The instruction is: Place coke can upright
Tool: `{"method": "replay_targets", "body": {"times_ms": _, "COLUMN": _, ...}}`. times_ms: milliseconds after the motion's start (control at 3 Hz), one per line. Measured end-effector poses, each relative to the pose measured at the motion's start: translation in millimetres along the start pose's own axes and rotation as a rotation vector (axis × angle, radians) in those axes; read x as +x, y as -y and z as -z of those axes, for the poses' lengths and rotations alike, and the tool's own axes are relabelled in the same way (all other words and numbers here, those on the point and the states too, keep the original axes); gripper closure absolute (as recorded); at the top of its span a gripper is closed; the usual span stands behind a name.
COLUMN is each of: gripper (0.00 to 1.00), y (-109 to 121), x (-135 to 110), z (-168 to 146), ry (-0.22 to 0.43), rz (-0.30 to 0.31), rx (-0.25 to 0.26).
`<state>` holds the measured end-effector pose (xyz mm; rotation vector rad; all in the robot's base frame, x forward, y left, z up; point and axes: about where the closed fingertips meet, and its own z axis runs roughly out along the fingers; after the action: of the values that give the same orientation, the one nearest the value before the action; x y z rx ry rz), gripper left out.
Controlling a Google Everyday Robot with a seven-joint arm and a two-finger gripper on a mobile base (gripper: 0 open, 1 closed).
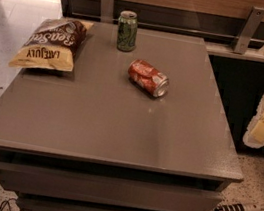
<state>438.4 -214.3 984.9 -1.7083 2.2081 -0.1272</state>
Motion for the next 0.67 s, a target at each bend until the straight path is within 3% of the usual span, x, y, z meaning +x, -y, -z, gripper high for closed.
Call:
{"method": "replay_targets", "body": {"times_ms": 333, "gripper": 0.0, "y": 0.0, "x": 0.0, "z": 0.0, "ry": 0.0, "rz": 0.0, "rx": 0.0}}
{"method": "replay_targets", "body": {"times_ms": 667, "gripper": 0.0, "y": 14.0, "x": -7.4, "z": 0.2, "ry": 0.009, "rz": -0.016, "rx": 0.008}}
